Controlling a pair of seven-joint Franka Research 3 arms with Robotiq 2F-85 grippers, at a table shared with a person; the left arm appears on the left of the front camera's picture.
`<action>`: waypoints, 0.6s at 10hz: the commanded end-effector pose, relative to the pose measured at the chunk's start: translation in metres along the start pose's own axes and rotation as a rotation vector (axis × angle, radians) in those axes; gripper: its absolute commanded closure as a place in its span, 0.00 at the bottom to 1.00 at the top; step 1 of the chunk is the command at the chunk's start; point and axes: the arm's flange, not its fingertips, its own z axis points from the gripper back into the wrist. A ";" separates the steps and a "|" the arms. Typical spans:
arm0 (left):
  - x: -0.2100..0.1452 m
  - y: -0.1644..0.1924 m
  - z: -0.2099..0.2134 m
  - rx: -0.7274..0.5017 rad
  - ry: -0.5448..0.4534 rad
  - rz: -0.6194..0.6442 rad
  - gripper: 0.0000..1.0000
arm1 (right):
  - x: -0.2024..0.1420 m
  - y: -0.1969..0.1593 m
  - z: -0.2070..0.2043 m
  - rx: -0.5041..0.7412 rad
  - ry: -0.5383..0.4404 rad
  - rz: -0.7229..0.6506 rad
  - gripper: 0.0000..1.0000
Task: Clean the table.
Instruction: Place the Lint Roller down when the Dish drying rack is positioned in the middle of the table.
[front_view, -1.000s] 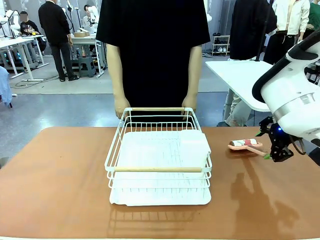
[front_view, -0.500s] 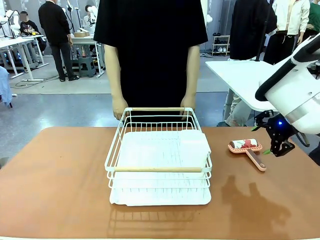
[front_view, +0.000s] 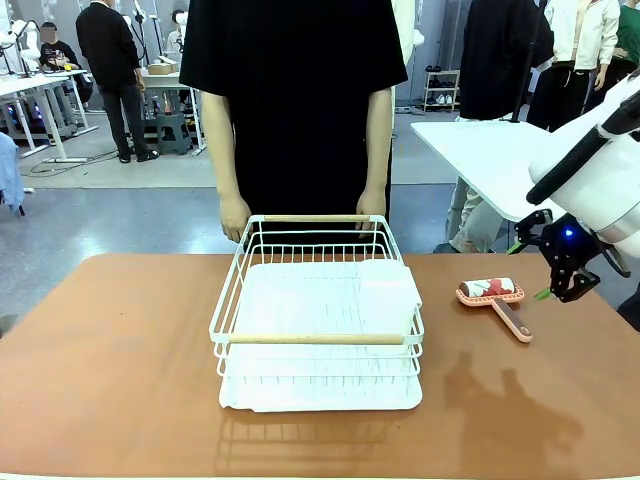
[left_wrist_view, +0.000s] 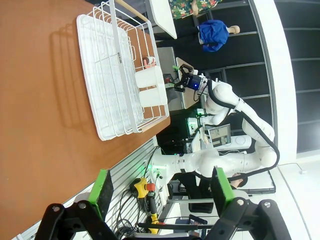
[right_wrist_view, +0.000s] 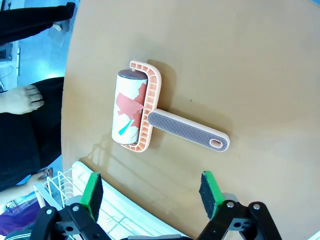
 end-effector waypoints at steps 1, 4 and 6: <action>-0.001 0.001 0.003 -0.020 -0.004 -0.022 0.00 | -0.003 -0.003 -0.006 0.014 -0.004 -0.001 0.00; -0.001 0.001 0.003 -0.020 -0.004 -0.022 0.00 | -0.003 -0.003 -0.006 0.014 -0.004 -0.001 0.00; -0.001 0.001 0.003 -0.020 -0.004 -0.022 0.00 | -0.003 -0.003 -0.006 0.014 -0.004 -0.001 0.00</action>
